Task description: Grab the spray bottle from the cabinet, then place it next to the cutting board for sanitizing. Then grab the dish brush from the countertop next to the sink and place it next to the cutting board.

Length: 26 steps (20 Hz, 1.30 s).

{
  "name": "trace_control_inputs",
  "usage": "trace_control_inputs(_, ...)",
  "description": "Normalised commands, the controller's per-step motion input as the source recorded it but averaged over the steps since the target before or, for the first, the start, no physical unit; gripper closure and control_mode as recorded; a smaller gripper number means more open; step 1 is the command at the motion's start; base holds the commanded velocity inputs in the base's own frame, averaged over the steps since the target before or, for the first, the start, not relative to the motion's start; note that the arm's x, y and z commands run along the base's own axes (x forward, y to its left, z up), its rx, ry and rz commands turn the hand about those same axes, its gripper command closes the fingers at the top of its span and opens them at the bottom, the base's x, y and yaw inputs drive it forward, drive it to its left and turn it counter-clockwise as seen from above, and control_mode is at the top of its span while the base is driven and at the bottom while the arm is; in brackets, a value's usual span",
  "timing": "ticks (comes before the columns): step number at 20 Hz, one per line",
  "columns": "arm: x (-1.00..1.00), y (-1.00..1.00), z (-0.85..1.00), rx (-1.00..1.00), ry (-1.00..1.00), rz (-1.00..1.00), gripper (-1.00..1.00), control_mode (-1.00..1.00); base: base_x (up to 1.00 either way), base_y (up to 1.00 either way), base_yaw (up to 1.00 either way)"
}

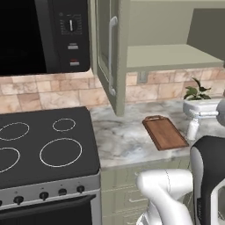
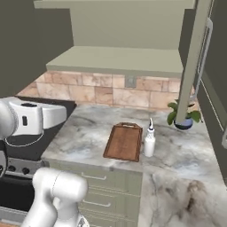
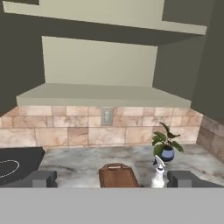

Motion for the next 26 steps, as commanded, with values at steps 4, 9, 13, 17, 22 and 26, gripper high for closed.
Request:
trace_control_inputs(4, 0.0, 0.0, 0.0, 0.0, 0.0, 0.0, -1.0, 1.0, -1.0, 0.0, 0.02)
trace_control_inputs(9, 0.0, 0.0, 0.0, 0.0, 0.0, 0.0, -1.0, 1.0, -1.0, 0.32, 0.09)
trace_control_inputs(13, 0.0, 0.0, 0.0, 0.0, 0.0, 0.0, -1.0, 1.0, -1.0, 1.0, 0.22)
trace_control_inputs(17, 0.0, 0.0, 0.0, 0.0, 0.0, 0.0, -1.0, 1.0, -0.7, 1.0, 0.42)
trace_control_inputs(22, 0.0, 0.0, 0.0, 0.0, 0.0, 0.0, -1.0, 1.0, -0.22, 1.0, 0.61)
trace_control_inputs(26, 0.0, 0.0, 0.0, 0.0, 0.0, 0.0, -1.0, 1.0, 0.0, 0.49, 0.86)
